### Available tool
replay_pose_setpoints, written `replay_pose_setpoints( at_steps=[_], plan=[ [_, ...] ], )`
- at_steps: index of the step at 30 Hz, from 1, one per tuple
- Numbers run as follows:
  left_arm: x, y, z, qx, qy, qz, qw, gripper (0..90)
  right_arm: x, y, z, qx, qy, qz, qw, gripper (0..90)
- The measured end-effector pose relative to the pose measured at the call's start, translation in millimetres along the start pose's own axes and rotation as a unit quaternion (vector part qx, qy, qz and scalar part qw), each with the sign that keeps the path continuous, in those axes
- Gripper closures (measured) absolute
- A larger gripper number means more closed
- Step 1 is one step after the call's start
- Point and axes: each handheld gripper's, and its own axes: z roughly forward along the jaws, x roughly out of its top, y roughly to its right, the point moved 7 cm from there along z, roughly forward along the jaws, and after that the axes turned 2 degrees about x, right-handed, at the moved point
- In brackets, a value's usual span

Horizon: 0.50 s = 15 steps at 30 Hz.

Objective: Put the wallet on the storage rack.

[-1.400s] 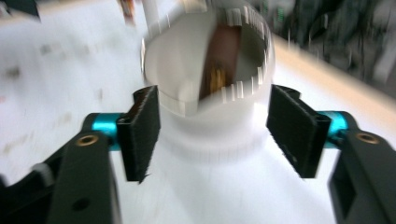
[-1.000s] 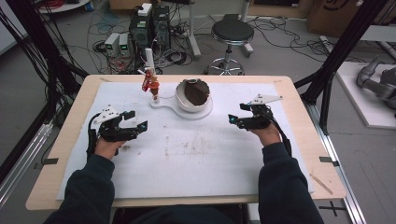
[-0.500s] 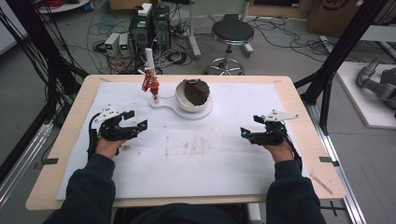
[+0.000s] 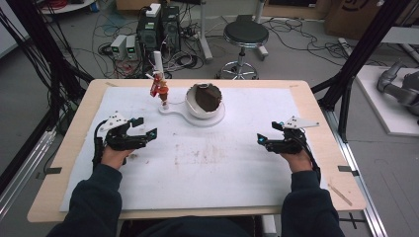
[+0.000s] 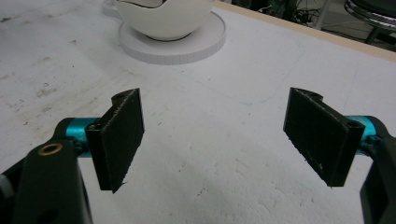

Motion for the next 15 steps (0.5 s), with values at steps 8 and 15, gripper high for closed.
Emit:
replay_pose_setpoints(
  at_steps=[8, 15],
  plan=[
    [-0.1, 2.0, -0.7, -0.005, 0.002, 0.001, 1.0000, 22.1, -2.0, -0.7, 1.8, 0.006, -0.002, 0.012, 0.9999, 20.6],
    [-0.9, -0.2, -1.4, 0.000, 0.001, -0.002, 1.0000, 22.9, -2.4, 0.8, 1.6, 0.003, -0.001, 0.005, 1.0000, 20.7]
  ],
)
